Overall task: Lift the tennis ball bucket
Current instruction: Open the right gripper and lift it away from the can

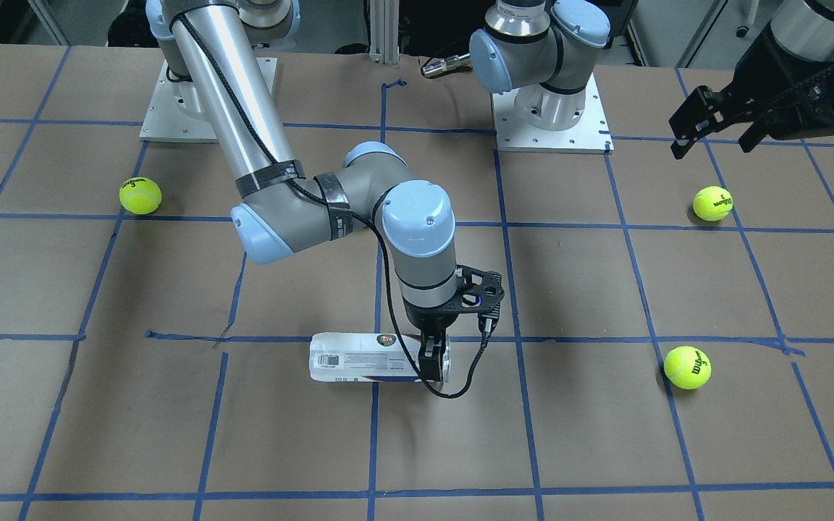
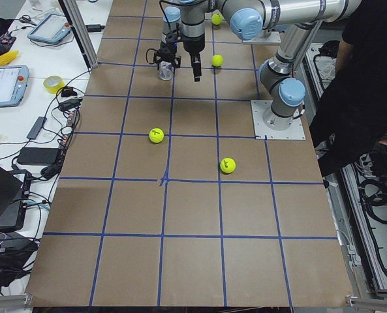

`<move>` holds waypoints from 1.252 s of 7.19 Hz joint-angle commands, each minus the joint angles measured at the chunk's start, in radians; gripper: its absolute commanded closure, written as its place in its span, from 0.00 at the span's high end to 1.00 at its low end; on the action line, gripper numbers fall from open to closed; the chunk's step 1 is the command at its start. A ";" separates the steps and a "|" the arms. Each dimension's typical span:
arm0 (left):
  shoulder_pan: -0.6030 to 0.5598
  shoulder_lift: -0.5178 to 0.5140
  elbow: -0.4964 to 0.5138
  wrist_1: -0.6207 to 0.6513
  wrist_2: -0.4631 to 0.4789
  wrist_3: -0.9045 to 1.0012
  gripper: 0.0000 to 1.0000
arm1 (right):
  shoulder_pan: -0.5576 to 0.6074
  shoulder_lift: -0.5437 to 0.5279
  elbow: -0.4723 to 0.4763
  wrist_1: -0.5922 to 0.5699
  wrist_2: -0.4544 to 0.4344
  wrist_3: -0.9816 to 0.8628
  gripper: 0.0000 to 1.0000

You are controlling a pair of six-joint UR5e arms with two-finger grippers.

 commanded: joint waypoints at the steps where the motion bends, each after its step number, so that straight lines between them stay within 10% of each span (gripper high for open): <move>1: 0.000 -0.005 0.000 0.003 -0.006 0.003 1.00 | -0.005 -0.031 -0.009 0.000 0.003 0.017 1.00; 6: -0.035 -0.090 0.003 0.079 -0.267 -0.026 0.99 | -0.304 -0.421 -0.055 0.371 0.092 0.038 1.00; 9: -0.182 -0.213 -0.021 0.342 -0.362 -0.110 1.00 | -0.436 -0.514 -0.061 0.582 0.073 0.089 1.00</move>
